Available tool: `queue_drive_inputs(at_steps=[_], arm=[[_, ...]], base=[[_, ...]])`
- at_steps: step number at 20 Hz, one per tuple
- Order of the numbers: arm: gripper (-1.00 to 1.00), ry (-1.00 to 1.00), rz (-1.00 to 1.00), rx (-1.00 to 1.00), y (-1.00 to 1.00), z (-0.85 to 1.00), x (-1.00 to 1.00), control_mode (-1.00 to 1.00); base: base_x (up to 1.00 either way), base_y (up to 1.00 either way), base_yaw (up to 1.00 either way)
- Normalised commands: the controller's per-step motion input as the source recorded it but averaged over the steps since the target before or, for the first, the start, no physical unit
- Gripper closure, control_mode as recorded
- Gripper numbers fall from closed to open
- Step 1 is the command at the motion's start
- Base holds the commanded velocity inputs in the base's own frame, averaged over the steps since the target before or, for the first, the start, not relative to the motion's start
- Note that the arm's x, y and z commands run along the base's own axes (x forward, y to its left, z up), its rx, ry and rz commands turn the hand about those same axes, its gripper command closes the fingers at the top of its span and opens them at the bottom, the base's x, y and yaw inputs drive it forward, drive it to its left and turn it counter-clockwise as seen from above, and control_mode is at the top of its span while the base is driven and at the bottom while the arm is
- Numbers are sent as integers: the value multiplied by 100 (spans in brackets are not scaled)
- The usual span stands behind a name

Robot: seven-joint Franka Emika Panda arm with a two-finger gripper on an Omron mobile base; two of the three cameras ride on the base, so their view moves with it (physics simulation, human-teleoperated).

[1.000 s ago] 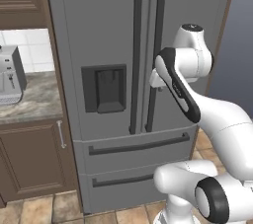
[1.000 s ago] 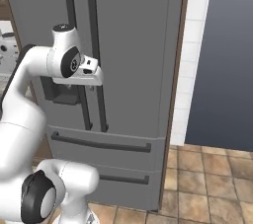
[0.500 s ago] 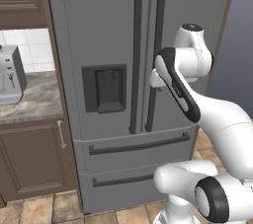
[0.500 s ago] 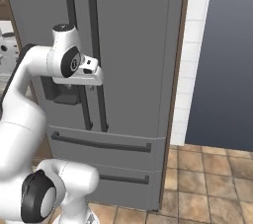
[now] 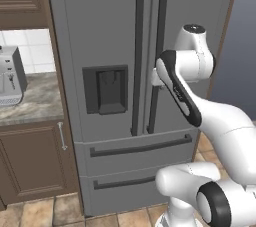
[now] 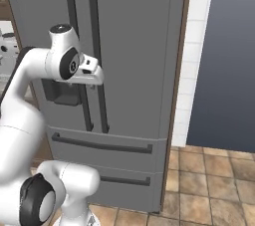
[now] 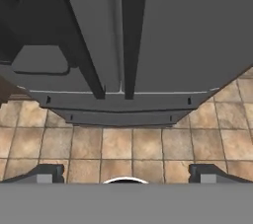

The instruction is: Open the fridge, grab two sodas, and place both sodas inside the bowl with ice on the dining counter.

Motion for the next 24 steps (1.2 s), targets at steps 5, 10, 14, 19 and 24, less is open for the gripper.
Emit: queue_drive_inputs(at_steps=[5, 10, 14, 19, 24], arm=[[-100, -31, -3, 0, 11, 23, 21, -100], [-100, -23, 0, 0, 8, 21, 50, -100], [-100, -12, 0, 0, -3, 19, 53, -100], [-100, -9, 0, -1, -12, 18, 38, -100], [-100, -8, 0, 0, -8, 1, 39, -100]], base=[[0, 0, 0], [0, 0, 0], [0, 0, 0], [0, 0, 0], [0, 0, 0]])
